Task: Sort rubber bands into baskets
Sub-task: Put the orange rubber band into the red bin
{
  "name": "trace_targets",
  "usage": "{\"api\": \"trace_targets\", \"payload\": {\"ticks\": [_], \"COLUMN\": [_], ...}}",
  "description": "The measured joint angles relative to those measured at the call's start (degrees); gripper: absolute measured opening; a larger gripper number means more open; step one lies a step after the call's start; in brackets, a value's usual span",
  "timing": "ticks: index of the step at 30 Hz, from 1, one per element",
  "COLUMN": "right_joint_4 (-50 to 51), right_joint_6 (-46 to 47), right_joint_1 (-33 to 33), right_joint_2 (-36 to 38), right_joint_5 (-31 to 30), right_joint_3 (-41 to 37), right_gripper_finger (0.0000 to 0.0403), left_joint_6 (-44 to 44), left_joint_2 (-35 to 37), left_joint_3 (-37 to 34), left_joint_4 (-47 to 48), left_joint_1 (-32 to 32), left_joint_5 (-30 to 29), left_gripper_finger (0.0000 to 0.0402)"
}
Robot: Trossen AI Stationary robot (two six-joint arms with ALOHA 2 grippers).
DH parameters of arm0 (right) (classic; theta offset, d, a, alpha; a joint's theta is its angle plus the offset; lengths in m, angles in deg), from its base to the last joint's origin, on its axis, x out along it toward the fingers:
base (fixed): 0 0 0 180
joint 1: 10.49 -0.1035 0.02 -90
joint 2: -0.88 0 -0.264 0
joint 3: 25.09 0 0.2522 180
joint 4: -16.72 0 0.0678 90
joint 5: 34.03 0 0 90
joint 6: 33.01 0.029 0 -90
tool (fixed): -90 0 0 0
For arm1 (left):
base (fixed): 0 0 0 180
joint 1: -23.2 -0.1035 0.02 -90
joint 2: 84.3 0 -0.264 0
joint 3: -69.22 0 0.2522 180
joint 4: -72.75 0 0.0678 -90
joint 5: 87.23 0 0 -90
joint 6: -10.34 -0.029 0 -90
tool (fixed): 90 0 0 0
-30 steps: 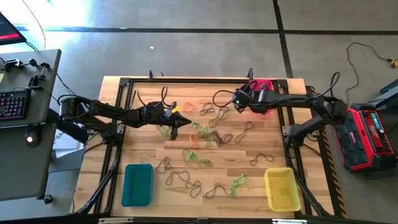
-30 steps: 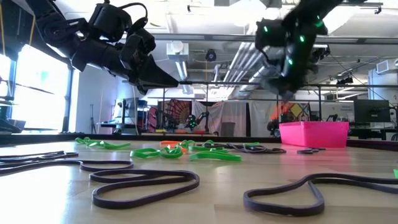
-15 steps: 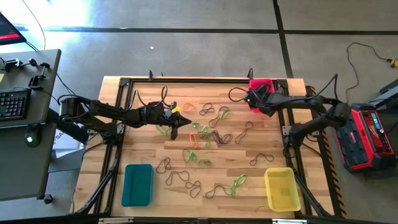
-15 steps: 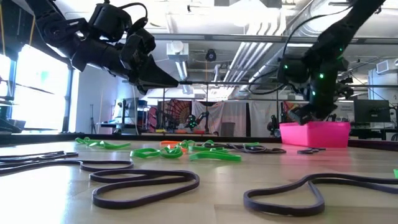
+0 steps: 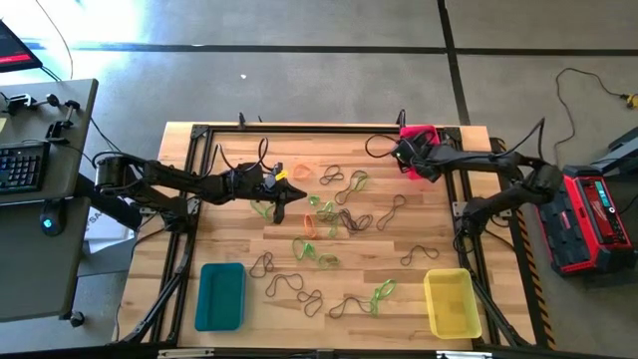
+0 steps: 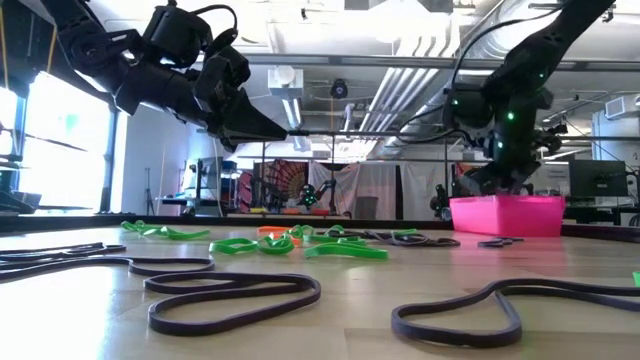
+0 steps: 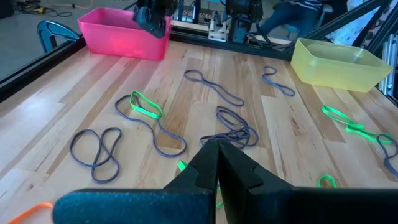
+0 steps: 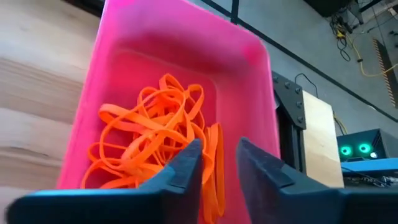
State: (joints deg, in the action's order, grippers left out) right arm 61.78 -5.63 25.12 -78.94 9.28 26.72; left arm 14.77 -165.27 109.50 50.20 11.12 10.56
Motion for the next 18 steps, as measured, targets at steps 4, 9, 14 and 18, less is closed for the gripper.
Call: {"api": "trace_targets", "payload": {"ticks": [4,9,14,18], "right_joint_4": [3.7,4.3,2.7,0.2], "right_joint_6": [0.6,-1.7,-0.7,0.6], "right_joint_1": [-1.5,-4.2,-6.9,-10.8], "right_joint_2": [0.0,0.0,0.0,0.0], "right_joint_5": [0.0,-0.2,0.0,1.0], "right_joint_3": [3.0,5.5,5.8,5.8], "right_gripper_finger": [0.0122,0.006,0.0014,0.0003], "left_joint_6": [0.0,0.0,-0.5,-1.0], "left_joint_2": [0.0,0.0,0.0,0.0], "left_joint_3": [0.0,0.1,0.1,0.1], "left_joint_4": [0.0,-1.1,-1.0,-0.9], "left_joint_1": [0.0,0.0,-0.6,-1.6], "left_joint_5": [0.0,-1.1,-2.4,-2.4], "left_gripper_finger": [0.0,0.0,0.0,0.0]}}
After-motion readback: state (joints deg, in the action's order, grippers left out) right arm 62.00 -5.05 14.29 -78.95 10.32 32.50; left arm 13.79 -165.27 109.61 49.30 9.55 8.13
